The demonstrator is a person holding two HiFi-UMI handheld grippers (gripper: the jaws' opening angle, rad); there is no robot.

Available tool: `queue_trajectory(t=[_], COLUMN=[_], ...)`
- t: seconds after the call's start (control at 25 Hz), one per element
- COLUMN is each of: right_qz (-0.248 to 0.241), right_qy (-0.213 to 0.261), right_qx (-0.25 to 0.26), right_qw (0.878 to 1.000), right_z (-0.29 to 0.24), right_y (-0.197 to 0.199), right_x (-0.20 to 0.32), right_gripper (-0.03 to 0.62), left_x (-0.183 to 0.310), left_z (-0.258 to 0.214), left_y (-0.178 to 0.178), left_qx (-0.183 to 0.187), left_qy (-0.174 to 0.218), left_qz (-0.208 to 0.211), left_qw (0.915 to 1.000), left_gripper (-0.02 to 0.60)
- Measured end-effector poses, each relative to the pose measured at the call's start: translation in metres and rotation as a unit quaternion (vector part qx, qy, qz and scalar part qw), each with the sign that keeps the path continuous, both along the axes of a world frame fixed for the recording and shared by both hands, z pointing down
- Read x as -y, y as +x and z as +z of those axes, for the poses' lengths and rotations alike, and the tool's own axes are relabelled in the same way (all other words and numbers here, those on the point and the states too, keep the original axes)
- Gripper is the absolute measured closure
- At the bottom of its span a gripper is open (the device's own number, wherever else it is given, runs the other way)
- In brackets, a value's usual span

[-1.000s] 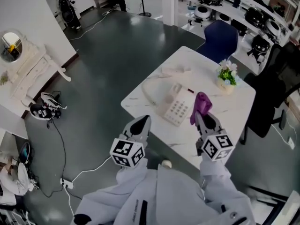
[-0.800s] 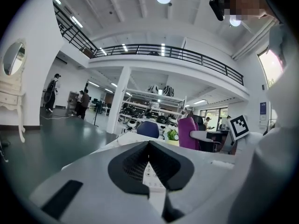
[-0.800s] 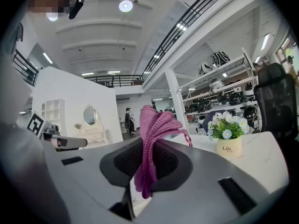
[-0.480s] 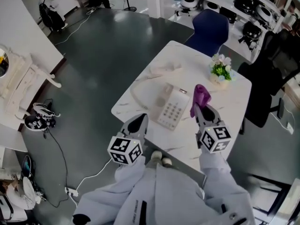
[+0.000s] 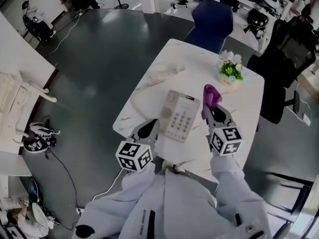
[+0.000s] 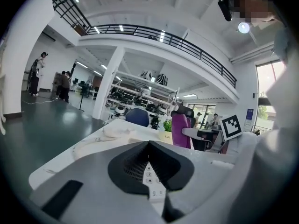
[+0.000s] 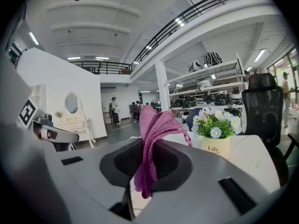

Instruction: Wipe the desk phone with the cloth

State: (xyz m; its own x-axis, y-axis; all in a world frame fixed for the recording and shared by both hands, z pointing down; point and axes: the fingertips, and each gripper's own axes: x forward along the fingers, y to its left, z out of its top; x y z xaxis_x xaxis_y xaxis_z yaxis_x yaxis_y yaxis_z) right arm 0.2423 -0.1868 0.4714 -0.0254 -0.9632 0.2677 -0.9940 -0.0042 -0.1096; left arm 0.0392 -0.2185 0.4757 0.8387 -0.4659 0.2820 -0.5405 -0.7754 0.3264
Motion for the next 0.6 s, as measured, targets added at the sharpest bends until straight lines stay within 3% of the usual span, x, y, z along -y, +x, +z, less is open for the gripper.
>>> queue_trajectory(t=[0.32, 0.6], right_qz=[-0.001, -0.018], right_qy=[-0.036, -0.067], right_qx=[-0.043, -0.048], right_qw=[0.998, 0.996], right_z=[0.023, 0.049], right_y=[0.002, -0.005], right_x=[0.032, 0.051], right_gripper=[0.556, 0.556], left_x=[0.016, 0.022], left_z=[0.022, 0.039], left_y=[0.017, 0.025], left_qx=[0.004, 0.011], left_qy=[-0.03, -0.05], left_qz=[0.034, 0.052], left_qw=[0.999, 0.9973], left_gripper=[0.583, 0.584])
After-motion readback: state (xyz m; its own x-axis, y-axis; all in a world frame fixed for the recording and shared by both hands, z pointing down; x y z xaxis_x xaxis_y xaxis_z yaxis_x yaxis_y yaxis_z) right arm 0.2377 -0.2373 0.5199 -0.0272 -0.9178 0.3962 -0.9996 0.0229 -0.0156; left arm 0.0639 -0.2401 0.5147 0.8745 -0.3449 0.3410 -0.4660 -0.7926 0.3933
